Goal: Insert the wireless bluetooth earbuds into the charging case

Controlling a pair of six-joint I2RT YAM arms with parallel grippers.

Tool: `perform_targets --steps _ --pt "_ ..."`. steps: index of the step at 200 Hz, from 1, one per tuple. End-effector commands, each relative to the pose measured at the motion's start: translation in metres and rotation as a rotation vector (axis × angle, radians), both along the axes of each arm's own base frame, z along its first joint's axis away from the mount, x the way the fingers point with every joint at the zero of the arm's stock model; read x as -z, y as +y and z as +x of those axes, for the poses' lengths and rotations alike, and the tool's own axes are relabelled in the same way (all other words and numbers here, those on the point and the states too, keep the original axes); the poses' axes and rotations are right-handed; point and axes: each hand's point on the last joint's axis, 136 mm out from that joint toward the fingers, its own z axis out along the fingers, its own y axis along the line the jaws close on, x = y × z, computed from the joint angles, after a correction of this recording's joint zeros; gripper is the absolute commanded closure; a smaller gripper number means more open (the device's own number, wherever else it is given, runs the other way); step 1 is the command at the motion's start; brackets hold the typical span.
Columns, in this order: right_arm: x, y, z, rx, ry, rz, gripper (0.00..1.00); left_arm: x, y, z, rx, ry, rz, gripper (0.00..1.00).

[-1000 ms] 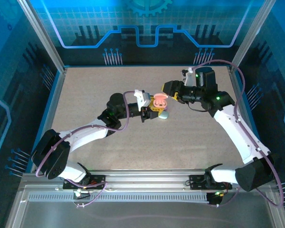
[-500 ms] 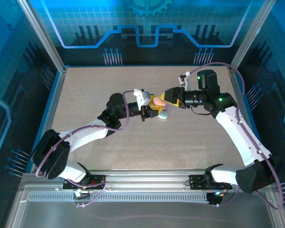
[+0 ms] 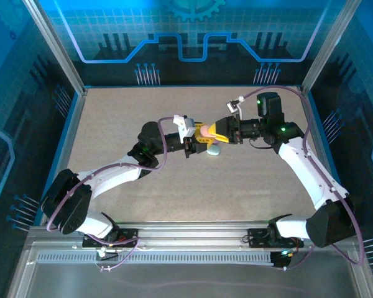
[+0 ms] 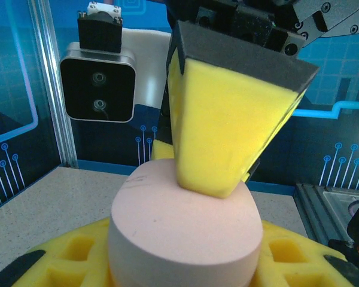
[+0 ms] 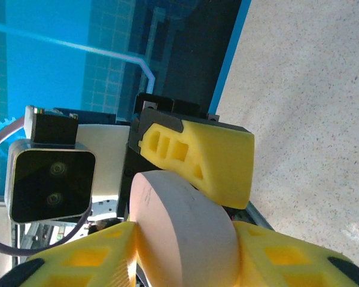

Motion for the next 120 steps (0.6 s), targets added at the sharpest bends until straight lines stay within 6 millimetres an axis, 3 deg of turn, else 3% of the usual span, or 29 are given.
perform_targets --steps 1,28,78,107,120 --pt "-0.002 0.000 0.002 -0.010 -0.012 0.023 0.70 -0.024 -0.003 -0.008 0.051 -0.040 -0.036 0.67" --pt "0.001 -0.004 0.005 0.019 -0.017 0.011 0.82 -0.019 -0.002 -0.005 0.025 -0.036 -0.016 0.61" --pt "-0.001 -0.015 0.016 0.114 -0.068 0.004 0.89 -0.004 0.003 0.001 -0.029 -0.030 0.035 0.35" --pt "0.018 -0.029 0.029 0.212 -0.053 -0.047 0.89 0.001 0.012 0.002 -0.069 -0.038 0.056 0.25" --pt "0.042 -0.038 0.035 0.268 -0.034 -0.117 0.89 -0.001 0.019 0.003 -0.112 -0.054 0.049 0.22"
